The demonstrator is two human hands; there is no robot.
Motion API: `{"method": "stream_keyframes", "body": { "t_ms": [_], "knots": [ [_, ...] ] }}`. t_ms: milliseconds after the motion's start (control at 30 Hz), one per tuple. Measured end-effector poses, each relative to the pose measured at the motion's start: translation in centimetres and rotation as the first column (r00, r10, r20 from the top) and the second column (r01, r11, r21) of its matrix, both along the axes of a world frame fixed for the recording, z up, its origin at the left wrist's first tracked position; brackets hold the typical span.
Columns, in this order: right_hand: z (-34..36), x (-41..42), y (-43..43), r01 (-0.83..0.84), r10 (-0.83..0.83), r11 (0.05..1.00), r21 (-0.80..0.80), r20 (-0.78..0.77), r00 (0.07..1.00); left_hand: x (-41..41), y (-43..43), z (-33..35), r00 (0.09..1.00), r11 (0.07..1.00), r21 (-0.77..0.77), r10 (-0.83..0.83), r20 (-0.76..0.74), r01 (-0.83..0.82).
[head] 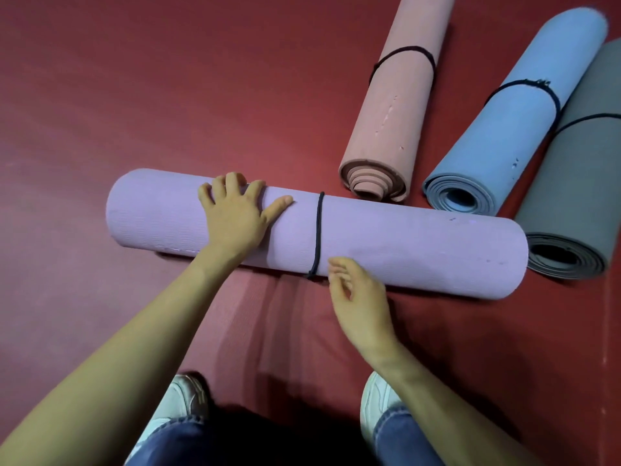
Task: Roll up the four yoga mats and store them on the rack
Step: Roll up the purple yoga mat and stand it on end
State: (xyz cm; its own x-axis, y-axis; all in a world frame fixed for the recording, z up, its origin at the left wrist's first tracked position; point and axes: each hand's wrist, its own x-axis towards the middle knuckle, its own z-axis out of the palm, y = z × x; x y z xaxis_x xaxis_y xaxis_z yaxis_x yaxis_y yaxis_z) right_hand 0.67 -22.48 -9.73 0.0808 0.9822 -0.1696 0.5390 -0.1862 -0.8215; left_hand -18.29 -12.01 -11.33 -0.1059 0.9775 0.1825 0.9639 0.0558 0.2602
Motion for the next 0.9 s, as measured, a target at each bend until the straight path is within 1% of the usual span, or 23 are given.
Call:
{"method": "stream_keyframes", "body": {
  "t_ms": [67, 100, 133, 167, 200, 233, 267, 300, 367, 433, 467, 500, 533, 567, 600, 633, 667, 700, 733, 767, 800, 867, 900],
  "knots": [
    [1.1, 0.3, 1.2, -0.051, 0.03, 0.98, 0.191, 0.11, 0.993, 0.0, -0.2, -0.2, 1.0, 1.0, 0.023, -0.005, 0.01, 0.005],
    [1.4, 0.9, 2.2, -0.114, 0.062, 0.962, 0.249, 0.208, 0.976, 0.0, -0.3, -0.3, 1.0, 0.999, 0.037, -0.014, 0.017, 0.013],
    [1.6, 1.8, 3.2, -0.199, 0.115, 0.949, 0.243, 0.321, 0.94, -0.1, -0.5, -0.3, 0.999, 0.998, 0.056, -0.031, 0.024, 0.03],
    [1.9, 2.7, 4.2, -0.289, 0.2, 0.946, 0.144, 0.443, 0.874, -0.2, -0.8, -0.4, 0.998, 0.995, 0.083, -0.058, 0.037, 0.055],
    [2.1, 3.5, 4.9, -0.36, 0.315, 0.933, -0.023, 0.539, 0.781, -0.4, -1.2, -0.5, 0.994, 0.988, 0.126, -0.095, 0.049, 0.088],
    [2.1, 4.3, 5.5, -0.403, 0.421, 0.899, -0.173, 0.601, 0.68, -0.6, -1.6, -0.6, 0.989, 0.976, 0.178, -0.136, 0.065, 0.123],
    [2.0, 4.8, 5.8, -0.421, 0.482, 0.869, -0.261, 0.641, 0.597, -0.8, -2.0, -0.8, 0.981, 0.961, 0.232, -0.175, 0.084, 0.151],
    [1.8, 5.1, 5.8, -0.425, 0.496, 0.859, -0.286, 0.673, 0.549, -0.9, -2.5, -0.9, 0.974, 0.946, 0.278, -0.201, 0.107, 0.165],
    [1.5, 5.1, 5.7, -0.41, 0.462, 0.874, -0.261, 0.706, 0.537, -0.4, -4.1, -1.1, 0.962, 0.943, 0.309, -0.189, 0.199, 0.121],
    [1.3, 4.8, 5.8, -0.399, 0.43, 0.888, -0.229, 0.723, 0.541, 1.0, -6.5, -1.1, 0.934, 0.971, 0.238, -0.062, 0.353, -0.025],
    [1.2, 4.7, 5.8, -0.399, 0.414, 0.892, -0.211, 0.735, 0.537, 1.9, -7.8, -1.0, 0.888, 0.976, 0.172, 0.039, 0.457, -0.131],
    [1.3, 4.7, 5.9, -0.4, 0.396, 0.897, -0.188, 0.744, 0.538, 2.8, -9.0, -1.1, 0.794, 0.964, 0.068, 0.172, 0.582, -0.259],
    [1.3, 4.7, 6.0, -0.404, 0.381, 0.899, -0.166, 0.75, 0.541, 3.6, -9.8, -1.3, 0.631, 0.922, -0.086, 0.323, 0.705, -0.377],
    [1.4, 4.8, 6.0, -0.411, 0.371, 0.9, -0.147, 0.754, 0.542, 4.2, -10.3, -1.1, 0.399, 0.857, -0.285, 0.462, 0.792, -0.428],
    [1.4, 4.9, 6.1, -0.418, 0.366, 0.898, -0.137, 0.76, 0.537, 4.6, -10.3, -0.9, 0.145, 0.801, -0.47, 0.55, 0.823, -0.371],
    [1.4, 4.8, 6.1, -0.421, 0.364, 0.897, -0.135, 0.765, 0.53, 4.8, -10.0, -0.7, -0.075, 0.78, -0.586, 0.585, 0.807, -0.218],
    [1.5, 4.8, 6.0, -0.42, 0.366, 0.897, -0.141, 0.77, 0.522, 4.8, -9.6, -0.4, -0.229, 0.782, -0.623, 0.599, 0.767, -0.04],
    [1.7, 4.6, 5.9, -0.414, 0.366, 0.898, -0.15, 0.776, 0.513, 4.8, -9.1, 0.0, -0.327, 0.786, -0.615, 0.601, 0.73, 0.072],
    [2.0, 4.4, 5.7, -0.404, 0.369, 0.9, -0.165, 0.782, 0.503, 4.9, -8.4, 0.3, -0.393, 0.787, -0.603, 0.599, 0.698, 0.129],
    [2.4, 4.3, 5.5, -0.394, 0.379, 0.9, -0.187, 0.783, 0.494, 4.8, -7.8, 0.3, -0.426, 0.784, -0.606, 0.599, 0.678, 0.136],
    [2.9, 4.3, 5.3, -0.385, 0.402, 0.896, -0.222, 0.774, 0.49, 5.0, -7.3, 0.7, -0.437, 0.775, -0.618, 0.605, 0.665, 0.133],
    [3.8, 5.1, 5.2, -0.371, 0.481, 0.872, -0.321, 0.703, 0.523, 5.4, -6.8, 0.8, -0.402, 0.728, -0.679, 0.651, 0.644, 0.091],
    [4.2, 5.9, 5.3, -0.352, 0.532, 0.847, -0.399, 0.626, 0.57, 5.6, -6.9, 0.7, -0.348, 0.698, -0.714, 0.683, 0.642, 0.053]
  ]
}}
